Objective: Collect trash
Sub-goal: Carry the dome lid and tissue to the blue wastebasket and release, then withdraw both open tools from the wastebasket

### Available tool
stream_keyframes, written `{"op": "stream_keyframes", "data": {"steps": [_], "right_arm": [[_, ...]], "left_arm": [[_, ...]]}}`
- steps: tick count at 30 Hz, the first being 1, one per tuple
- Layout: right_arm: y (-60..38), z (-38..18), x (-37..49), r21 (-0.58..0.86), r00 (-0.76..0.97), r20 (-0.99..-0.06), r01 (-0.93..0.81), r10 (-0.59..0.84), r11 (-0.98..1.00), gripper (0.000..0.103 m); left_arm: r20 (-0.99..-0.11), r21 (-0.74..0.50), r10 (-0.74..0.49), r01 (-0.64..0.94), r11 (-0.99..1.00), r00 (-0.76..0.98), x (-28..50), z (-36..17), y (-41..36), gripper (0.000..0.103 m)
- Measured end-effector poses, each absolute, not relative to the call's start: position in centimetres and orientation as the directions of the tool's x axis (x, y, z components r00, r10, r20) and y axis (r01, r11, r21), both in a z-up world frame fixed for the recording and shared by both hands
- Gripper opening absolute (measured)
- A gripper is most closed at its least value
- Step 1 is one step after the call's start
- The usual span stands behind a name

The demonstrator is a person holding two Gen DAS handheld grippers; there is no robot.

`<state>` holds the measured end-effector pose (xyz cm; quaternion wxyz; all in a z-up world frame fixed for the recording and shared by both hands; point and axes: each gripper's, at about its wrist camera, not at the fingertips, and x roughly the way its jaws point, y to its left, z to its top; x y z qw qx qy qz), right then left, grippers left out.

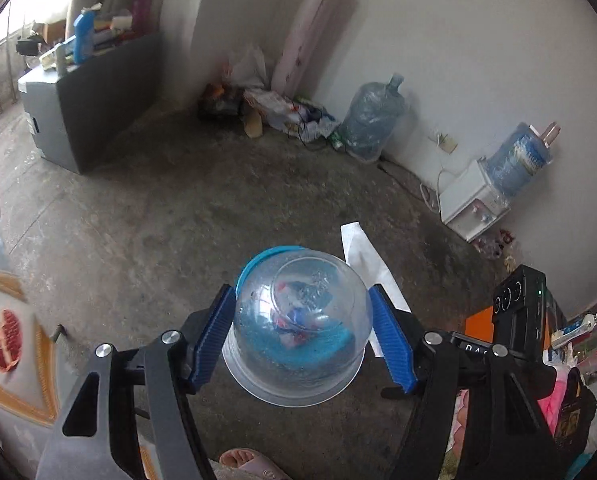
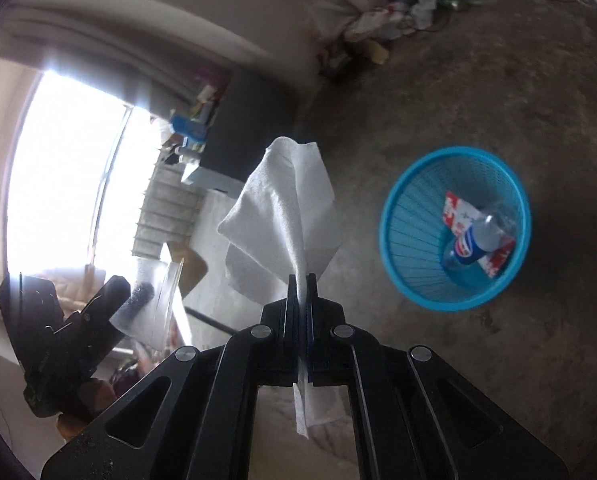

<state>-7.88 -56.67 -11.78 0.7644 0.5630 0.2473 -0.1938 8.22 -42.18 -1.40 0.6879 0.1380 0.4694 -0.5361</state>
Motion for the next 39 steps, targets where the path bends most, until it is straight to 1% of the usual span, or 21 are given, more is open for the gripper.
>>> {"op": "stream_keyframes", "data": {"steps": [1, 4, 6, 8, 9, 10, 11, 13, 15, 17, 22, 26, 29, 31, 34, 35, 37, 39], "right_arm": [[-57.1, -12.7, -7.8, 0.758, 0.79, -0.612, 0.594, -0.02, 0.268, 0.004], [-59.3, -16.0, -6.6, 0.732, 0.751, -0.66, 0.647, -0.015, 0.216, 0.005], [-60.5, -17.6, -5.9, 0.728, 0.741, -0.671, 0.658, 0.003, 0.194, 0.006], [-62.0, -19.8, -4.8, 0.726, 0.732, -0.681, 0.668, 0.034, 0.167, 0.019], [-62.7, -20.6, -4.5, 0.724, 0.727, -0.686, 0.673, 0.046, 0.152, 0.04], [-63.6, -21.9, -4.2, 0.734, 0.734, -0.676, 0.663, 0.066, 0.143, 0.052], [-64.2, -23.4, -3.9, 0.744, 0.741, -0.667, 0.658, 0.078, 0.12, 0.052], [-64.8, -26.3, -4.0, 0.709, 0.702, -0.705, 0.703, 0.101, 0.066, 0.054], [-64.9, -28.3, -4.9, 0.68, 0.677, -0.727, 0.733, 0.112, -0.018, 0.054], [-64.2, -28.9, -6.1, 0.695, 0.697, -0.711, 0.717, 0.097, -0.06, 0.054], [-62.4, -27.4, -8.1, 0.709, 0.71, -0.703, 0.704, 0.047, -0.037, 0.055], [-61.4, -24.4, -9.0, 0.708, 0.709, -0.705, 0.706, -0.013, 0.017, 0.056], [-60.1, -21.4, -8.9, 0.69, 0.697, -0.714, 0.717, -0.069, 0.096, 0.058], [-59.1, -19.4, -7.7, 0.667, 0.685, -0.72, 0.727, -0.109, 0.164, 0.063], [-56.8, -15.1, -6.5, 0.628, 0.691, -0.704, 0.715, -0.168, 0.307, 0.078], [-55.5, -13.5, -5.9, 0.594, 0.687, -0.702, 0.711, -0.187, 0.376, 0.081], [-53.3, -11.4, -4.8, 0.517, 0.666, -0.709, 0.714, -0.23, 0.473, 0.091], [-51.0, -9.2, -3.9, 0.431, 0.651, -0.704, 0.709, -0.283, 0.557, 0.095]], "left_arm": [[-0.812, -0.305, -0.583, 0.869, 0.389, -0.025, 8.2, -2.7, -44.0, 0.066], [-0.856, -0.285, -0.515, 0.876, 0.39, -0.05, 8.5, -6.3, -48.7, 0.066], [-0.875, -0.272, -0.482, 0.873, 0.404, -0.049, 8.7, -8.5, -50.9, 0.067], [-0.886, -0.272, -0.459, 0.872, 0.406, -0.063, 8.8, -10.6, -52.8, 0.068], [-0.9, -0.26, -0.432, 0.872, 0.415, -0.063, 9.0, -11.8, -53.8, 0.073], [-0.912, -0.244, -0.407, 0.868, 0.432, -0.055, 9.1, -12.8, -54.6, 0.077], [-0.919, -0.234, -0.391, 0.864, 0.445, -0.047, 9.2, -13.6, -55.3, 0.079], [-0.93, -0.22, -0.367, 0.852, 0.476, -0.036, 9.1, -14.9, -55.7, 0.079], [-0.927, -0.247, -0.372, 0.829, 0.502, -0.051, 9.0, -15.2, -55.5, 0.079], [-0.916, -0.278, -0.396, 0.821, 0.499, -0.07, 9.1, -14.8, -54.8, 0.079], [-0.886, -0.239, -0.464, 0.865, 0.441, -0.008, 8.3, -11.6, -53.9, 0.079], [-0.843, -0.242, -0.537, 0.877, 0.416, 0.022, 7.6, -7.9, -51.7, 0.079], [-0.807, -0.219, -0.587, 0.889, 0.402, 0.066, 6.9, -4.8, -49.0, 0.079], [-0.78, -0.206, -0.618, 0.892, 0.402, 0.098, 6.5, -2.8, -46.7, 0.079], [-0.743, -0.167, -0.649, 0.892, 0.419, 0.166, 6.1, -0.3, -42.5, 0.079], [-0.727, -0.151, -0.659, 0.891, 0.429, 0.194, 6.0, 0.5, -40.8, 0.079], [-0.706, -0.125, -0.667, 0.886, 0.447, 0.238, 5.7, 1.6, -37.9, 0.079], [-0.688, -0.104, -0.669, 0.874, 0.475, 0.281, 5.5, 2.7, -34.8, 0.079]]}}
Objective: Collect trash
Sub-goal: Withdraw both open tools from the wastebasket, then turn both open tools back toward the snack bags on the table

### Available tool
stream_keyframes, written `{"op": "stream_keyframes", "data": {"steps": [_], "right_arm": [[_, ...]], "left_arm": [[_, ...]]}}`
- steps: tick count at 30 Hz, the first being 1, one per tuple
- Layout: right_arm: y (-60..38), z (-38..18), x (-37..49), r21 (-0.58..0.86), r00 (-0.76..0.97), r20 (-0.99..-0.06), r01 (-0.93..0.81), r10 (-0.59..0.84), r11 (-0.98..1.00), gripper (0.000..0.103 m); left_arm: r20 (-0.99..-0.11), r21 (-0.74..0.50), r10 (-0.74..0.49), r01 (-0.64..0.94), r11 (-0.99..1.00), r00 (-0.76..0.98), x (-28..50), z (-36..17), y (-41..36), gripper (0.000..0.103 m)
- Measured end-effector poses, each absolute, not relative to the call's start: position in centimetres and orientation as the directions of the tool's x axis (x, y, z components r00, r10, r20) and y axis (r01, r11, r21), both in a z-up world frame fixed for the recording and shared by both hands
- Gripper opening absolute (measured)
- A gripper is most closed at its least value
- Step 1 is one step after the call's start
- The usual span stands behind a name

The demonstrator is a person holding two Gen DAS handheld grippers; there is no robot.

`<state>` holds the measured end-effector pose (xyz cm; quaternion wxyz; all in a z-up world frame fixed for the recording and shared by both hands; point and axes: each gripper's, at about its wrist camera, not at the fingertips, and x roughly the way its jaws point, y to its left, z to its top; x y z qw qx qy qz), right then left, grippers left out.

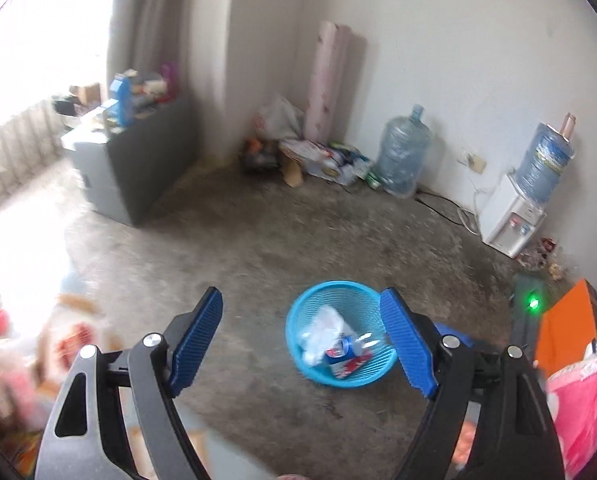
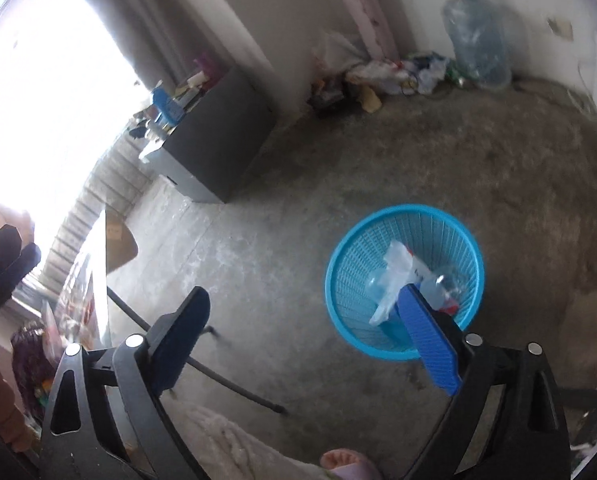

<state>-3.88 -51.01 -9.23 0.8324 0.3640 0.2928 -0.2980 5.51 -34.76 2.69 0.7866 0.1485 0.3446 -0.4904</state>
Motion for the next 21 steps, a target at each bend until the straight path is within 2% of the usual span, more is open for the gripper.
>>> {"op": "stream_keyframes", "data": {"steps": [5, 10, 15, 18, 21], "right_arm": [[-46.0, -6.0, -2.2, 0.289, 0.652, -0.674, 0.666, -0.348, 0.688, 0.095], [-42.7, -4.1, -0.5, 0.193, 0.64, -0.662, 0.649, -0.391, 0.736, 0.095], [-39.0, -2.0, 0.1, 0.039, 0.633, -0.605, 0.629, -0.483, 0.776, 0.095], [-37.7, -1.2, 0.4, -0.01, 0.64, -0.572, 0.619, -0.512, 0.785, 0.095], [-37.1, -0.3, 0.2, 0.0, 0.687, -0.548, 0.571, -0.478, 0.821, 0.095]], "left_arm": [[-0.644, -0.05, -0.659, 0.838, 0.543, 0.389, 5.0, 4.5, -27.3, 0.079], [-0.623, 0.001, -0.627, 0.801, 0.598, 0.468, 4.4, 5.3, -21.7, 0.079], [-0.606, -0.005, -0.612, 0.767, 0.641, 0.507, 4.6, 5.6, -17.4, 0.079], [-0.59, -0.001, -0.604, 0.748, 0.664, 0.535, 4.5, 5.9, -15.4, 0.079], [-0.561, 0.002, -0.609, 0.736, 0.677, 0.561, 4.3, 6.3, -13.2, 0.079]]}}
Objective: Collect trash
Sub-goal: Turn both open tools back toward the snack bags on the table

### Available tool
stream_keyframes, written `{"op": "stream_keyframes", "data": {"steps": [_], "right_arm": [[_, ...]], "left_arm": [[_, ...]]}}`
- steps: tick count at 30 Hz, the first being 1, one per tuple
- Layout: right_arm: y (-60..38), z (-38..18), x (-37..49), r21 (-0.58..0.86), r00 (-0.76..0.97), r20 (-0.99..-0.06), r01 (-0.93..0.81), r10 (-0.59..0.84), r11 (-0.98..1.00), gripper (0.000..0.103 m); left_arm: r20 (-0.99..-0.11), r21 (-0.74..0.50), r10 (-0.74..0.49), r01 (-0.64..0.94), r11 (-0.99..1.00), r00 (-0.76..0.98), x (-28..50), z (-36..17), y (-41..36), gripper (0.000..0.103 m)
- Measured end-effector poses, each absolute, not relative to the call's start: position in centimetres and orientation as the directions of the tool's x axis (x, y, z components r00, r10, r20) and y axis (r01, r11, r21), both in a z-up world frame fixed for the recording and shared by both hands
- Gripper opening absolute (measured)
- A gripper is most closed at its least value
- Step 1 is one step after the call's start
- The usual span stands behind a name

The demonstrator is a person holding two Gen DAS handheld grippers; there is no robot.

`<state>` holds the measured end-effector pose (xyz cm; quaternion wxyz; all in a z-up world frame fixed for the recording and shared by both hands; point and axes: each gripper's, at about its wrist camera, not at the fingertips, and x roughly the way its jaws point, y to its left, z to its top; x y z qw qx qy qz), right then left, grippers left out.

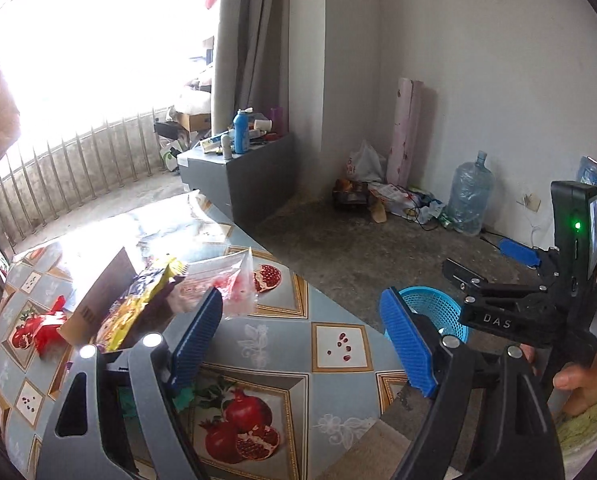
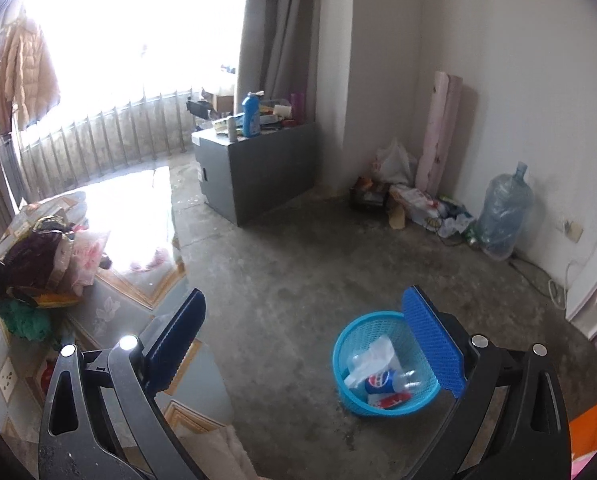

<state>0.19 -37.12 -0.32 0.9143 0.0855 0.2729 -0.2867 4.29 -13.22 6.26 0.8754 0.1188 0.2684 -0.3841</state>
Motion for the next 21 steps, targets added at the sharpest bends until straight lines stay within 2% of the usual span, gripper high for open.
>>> {"op": "stream_keyframes", "data": {"steps": [7, 14, 21], "right_arm": [[-38.0, 0.6, -1.1, 0.254, 0.817, -0.514, 0.438, -0.263, 0.863, 0.095], [-36.8, 0.7, 1.4, 0.393, 0.844, -0.53, 0.33, -0.082, 0.858, 0.094], [-34.1, 0.0, 2.9, 0.509, 0.841, -0.532, 0.23, 0.093, 0.829, 0.079]], "left_arm": [[-0.515, 0.026, -0.585, 0.694, 0.72, 0.627, 3.4, 6.6, -8.5, 0.079], [-0.488, 0.033, -0.548, 0.642, 0.766, 0.679, 2.9, 6.5, -5.3, 0.079], [-0.485, 0.027, -0.517, 0.603, 0.797, 0.705, 3.7, 6.0, -3.2, 0.079]]}}
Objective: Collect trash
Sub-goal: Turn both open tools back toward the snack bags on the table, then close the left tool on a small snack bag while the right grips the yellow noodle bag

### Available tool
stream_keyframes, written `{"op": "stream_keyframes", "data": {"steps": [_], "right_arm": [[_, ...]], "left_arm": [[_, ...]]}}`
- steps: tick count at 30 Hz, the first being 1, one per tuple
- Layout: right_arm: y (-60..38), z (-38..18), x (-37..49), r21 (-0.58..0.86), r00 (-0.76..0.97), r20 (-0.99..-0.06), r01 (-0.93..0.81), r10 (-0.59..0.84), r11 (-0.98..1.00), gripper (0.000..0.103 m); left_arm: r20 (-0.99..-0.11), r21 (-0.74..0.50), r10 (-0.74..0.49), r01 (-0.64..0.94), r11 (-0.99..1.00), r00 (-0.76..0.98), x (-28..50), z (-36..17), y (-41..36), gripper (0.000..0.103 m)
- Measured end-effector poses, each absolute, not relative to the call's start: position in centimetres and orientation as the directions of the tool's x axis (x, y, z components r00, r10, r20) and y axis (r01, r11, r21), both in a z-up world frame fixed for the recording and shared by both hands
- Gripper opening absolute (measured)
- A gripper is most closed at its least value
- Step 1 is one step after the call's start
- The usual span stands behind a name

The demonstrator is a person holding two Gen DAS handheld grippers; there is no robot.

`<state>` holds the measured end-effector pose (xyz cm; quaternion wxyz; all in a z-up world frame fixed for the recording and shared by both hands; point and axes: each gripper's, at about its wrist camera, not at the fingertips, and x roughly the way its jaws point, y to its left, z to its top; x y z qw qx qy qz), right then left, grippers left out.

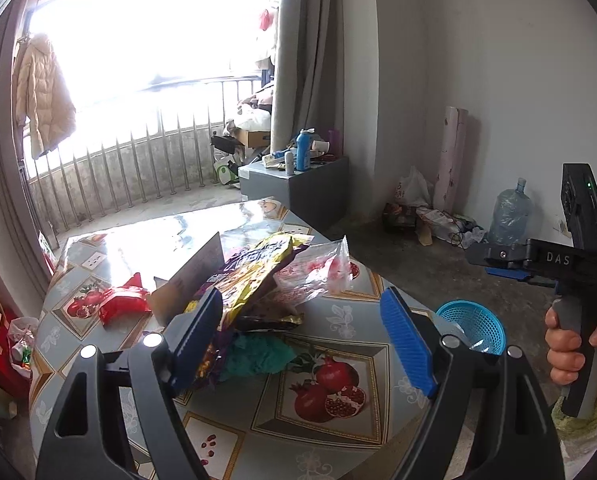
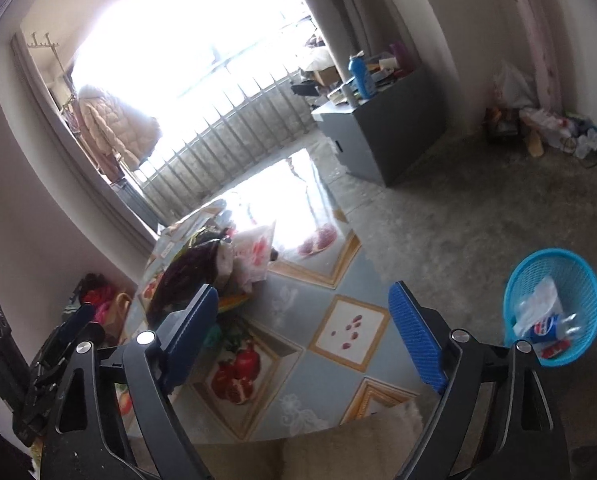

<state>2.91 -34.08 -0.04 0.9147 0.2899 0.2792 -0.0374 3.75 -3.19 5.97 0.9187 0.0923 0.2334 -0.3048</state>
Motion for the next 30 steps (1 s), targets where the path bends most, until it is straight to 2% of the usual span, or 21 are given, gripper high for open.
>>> {"op": "stream_keyframes", "data": {"steps": [10, 18, 30], "right_arm": [[-31.3, -1.6, 6.8, 0.627, 0.781, -0.543, 0.13, 0.311, 0.768, 0.059], [-29.9, -3.7, 10.0, 0.747, 0.717, -0.51, 0.094, 0.476, 0.658, 0.051], [-29.4, -7.1, 14.9, 0.867, 0.652, -0.462, 0.192, 0.601, 0.459, 0.04]], "left_arm": [[-0.522, 0.036, -0.475, 0.575, 0.818, 0.709, 5.4, 3.9, -1.4, 0.063], [-0.547, -0.004, -0.478, 0.569, 0.822, 0.687, 7.5, 2.9, -0.5, 0.052], [-0.546, 0.102, -0.461, 0.601, 0.793, 0.7, 9.8, 2.3, -3.4, 0.051]]}}
